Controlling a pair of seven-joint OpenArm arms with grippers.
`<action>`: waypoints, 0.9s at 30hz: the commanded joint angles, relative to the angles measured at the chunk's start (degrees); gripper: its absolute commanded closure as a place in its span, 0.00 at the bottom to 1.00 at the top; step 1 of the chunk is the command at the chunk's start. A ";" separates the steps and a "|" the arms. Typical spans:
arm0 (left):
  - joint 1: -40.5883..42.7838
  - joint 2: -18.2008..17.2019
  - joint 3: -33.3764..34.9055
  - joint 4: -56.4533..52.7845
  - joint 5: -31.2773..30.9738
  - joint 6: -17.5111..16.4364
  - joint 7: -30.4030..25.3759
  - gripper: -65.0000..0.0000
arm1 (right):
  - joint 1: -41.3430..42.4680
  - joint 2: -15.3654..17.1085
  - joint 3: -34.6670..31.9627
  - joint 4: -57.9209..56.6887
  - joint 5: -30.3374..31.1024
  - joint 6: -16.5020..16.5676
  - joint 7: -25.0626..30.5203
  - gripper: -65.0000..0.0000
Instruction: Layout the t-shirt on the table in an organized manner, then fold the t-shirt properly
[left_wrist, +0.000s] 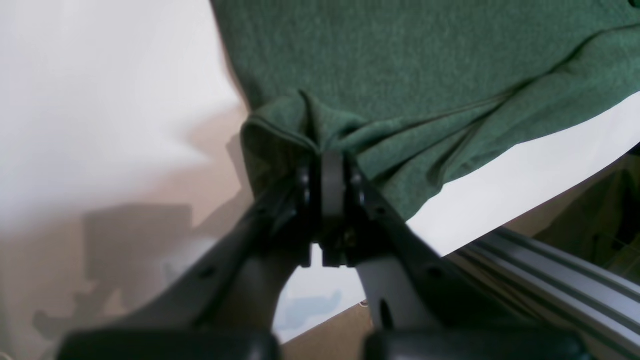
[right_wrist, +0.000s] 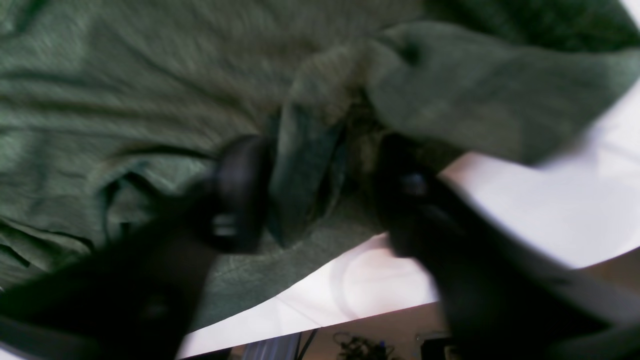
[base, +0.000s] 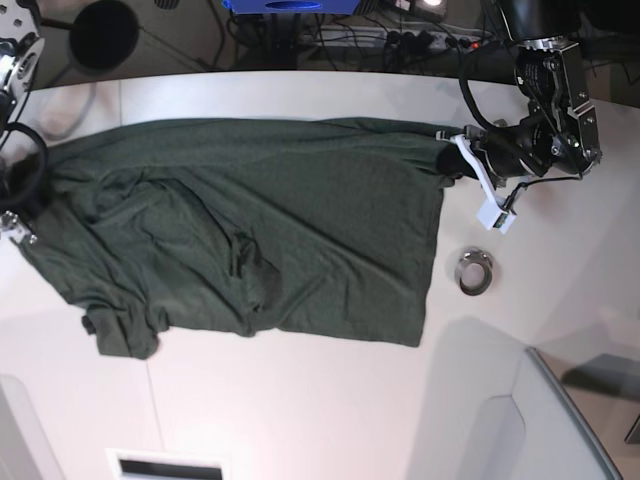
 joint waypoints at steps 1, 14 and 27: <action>-0.54 -0.65 -0.12 1.08 -0.99 -0.34 -0.58 1.00 | 1.06 1.43 0.19 1.29 0.19 -0.02 0.33 0.35; -3.62 -0.39 -9.26 3.63 -1.34 -0.34 -0.49 0.50 | -5.10 0.91 0.55 20.89 0.46 -0.02 4.37 0.34; 6.58 -0.57 -17.52 6.79 -1.43 -0.34 -0.84 0.40 | -17.67 -17.12 31.75 34.52 0.28 17.13 7.63 0.34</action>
